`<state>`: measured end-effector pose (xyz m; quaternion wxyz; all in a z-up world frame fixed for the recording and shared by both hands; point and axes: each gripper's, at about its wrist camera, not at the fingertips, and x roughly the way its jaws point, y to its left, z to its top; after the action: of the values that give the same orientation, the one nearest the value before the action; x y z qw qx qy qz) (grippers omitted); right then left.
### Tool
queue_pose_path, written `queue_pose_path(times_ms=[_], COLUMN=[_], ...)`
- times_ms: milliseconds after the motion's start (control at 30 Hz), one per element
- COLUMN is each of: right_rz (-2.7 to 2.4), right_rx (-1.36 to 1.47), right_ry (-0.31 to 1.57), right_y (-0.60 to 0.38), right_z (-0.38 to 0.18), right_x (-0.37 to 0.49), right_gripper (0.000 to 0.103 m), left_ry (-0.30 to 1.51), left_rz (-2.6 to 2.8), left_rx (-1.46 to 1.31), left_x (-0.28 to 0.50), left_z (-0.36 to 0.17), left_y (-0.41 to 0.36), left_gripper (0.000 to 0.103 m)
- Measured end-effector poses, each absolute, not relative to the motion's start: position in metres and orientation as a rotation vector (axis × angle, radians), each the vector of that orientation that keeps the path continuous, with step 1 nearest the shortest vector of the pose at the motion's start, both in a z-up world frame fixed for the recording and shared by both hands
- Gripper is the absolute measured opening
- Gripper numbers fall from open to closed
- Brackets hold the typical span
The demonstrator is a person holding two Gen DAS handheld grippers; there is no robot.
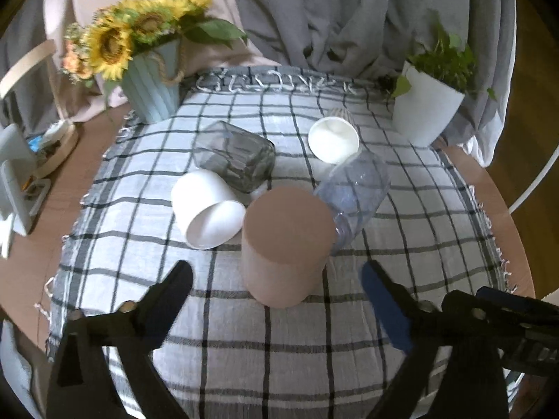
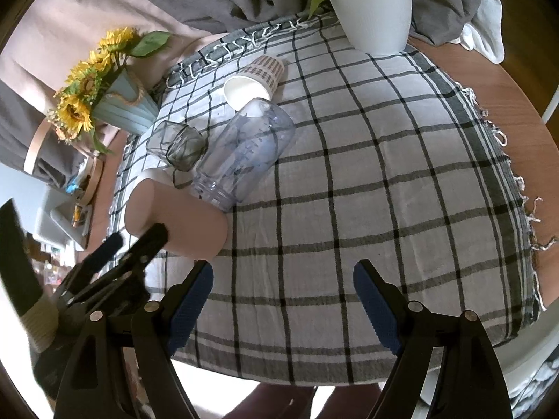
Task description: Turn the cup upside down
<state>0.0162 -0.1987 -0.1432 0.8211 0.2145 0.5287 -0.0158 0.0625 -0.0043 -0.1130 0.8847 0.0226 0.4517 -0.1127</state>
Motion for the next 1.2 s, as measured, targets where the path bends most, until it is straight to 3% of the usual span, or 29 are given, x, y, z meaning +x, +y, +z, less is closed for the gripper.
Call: queue_pose_path(times_ms=[500,1200], right_rz=[-0.063,-0.148], right_rx=[0.294,0.252], right_ry=[0.934,0.747], right_y=[-0.188,-0.126], right_z=[-0.084,-0.026], right_x=[-0.032,-0.136], right_gripper=[0.092,0.093], left_ry=[0.851,0.742], left_rz=[-0.111,-0.156], left_rx=[0.066,0.107], left_x=[-0.006,-0.096], left_z=[-0.065,-0.012], left_y=[0.015,0.056], left_gripper=[0.102,0.102])
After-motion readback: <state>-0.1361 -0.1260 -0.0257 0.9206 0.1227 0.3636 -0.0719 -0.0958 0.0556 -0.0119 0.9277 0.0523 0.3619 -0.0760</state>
